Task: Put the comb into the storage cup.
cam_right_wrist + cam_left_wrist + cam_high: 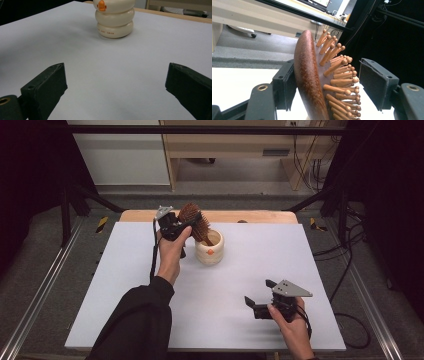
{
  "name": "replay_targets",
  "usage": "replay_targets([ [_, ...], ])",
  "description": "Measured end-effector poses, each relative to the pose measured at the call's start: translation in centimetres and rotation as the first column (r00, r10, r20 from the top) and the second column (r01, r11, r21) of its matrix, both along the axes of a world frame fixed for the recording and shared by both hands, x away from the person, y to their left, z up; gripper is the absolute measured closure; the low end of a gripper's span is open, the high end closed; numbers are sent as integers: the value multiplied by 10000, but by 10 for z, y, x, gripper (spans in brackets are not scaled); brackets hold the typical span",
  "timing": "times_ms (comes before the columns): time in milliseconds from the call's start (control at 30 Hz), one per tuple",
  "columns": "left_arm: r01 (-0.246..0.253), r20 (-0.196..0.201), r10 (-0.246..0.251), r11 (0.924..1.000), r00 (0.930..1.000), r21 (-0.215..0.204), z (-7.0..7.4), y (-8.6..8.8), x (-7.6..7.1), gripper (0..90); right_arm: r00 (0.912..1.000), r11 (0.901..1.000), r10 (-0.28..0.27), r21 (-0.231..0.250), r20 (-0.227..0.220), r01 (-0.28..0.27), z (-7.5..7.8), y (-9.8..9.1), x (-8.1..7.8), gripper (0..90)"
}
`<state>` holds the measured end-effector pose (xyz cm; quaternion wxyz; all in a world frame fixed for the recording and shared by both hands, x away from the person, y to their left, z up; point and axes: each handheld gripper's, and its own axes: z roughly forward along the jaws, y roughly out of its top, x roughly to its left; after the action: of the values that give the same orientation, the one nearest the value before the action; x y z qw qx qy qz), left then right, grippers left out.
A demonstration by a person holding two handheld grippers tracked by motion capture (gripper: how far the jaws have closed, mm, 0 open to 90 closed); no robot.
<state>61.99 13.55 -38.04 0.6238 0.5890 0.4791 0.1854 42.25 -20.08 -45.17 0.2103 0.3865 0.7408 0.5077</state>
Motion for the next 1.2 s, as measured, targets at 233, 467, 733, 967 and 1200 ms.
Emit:
replay_targets([
  [233, -25, -34, 25, 10000, 10000, 14, -1, 0, 0, 288, 10000, 10000, 7, -2, -10, -7, 0, 0, 0, 40],
  [467, -107, -48, 107, 9999, 9999, 33, -2, 0, 0, 260, 10000, 10000, 4, 1, -43, -4, 0, 0, 0, 40],
  [733, -108, -14, 108, 9999, 9999, 70, -2, -1, 0, 244, 10000, 10000, 19, -17, -45, -20, 0, 0, 0, 40],
  [967, -383, -146, 388, 9987, 9991, 337, -3, -2, -1, 111, 10000, 10000, 40, -37, -44, -41, -1, 1, 0, 40],
  [1200, -361, -131, 367, 9984, 9992, 427, -3, -3, -4, 54, 10000, 10000, 37, -49, -52, -37, -1, 2, 0, 40],
])
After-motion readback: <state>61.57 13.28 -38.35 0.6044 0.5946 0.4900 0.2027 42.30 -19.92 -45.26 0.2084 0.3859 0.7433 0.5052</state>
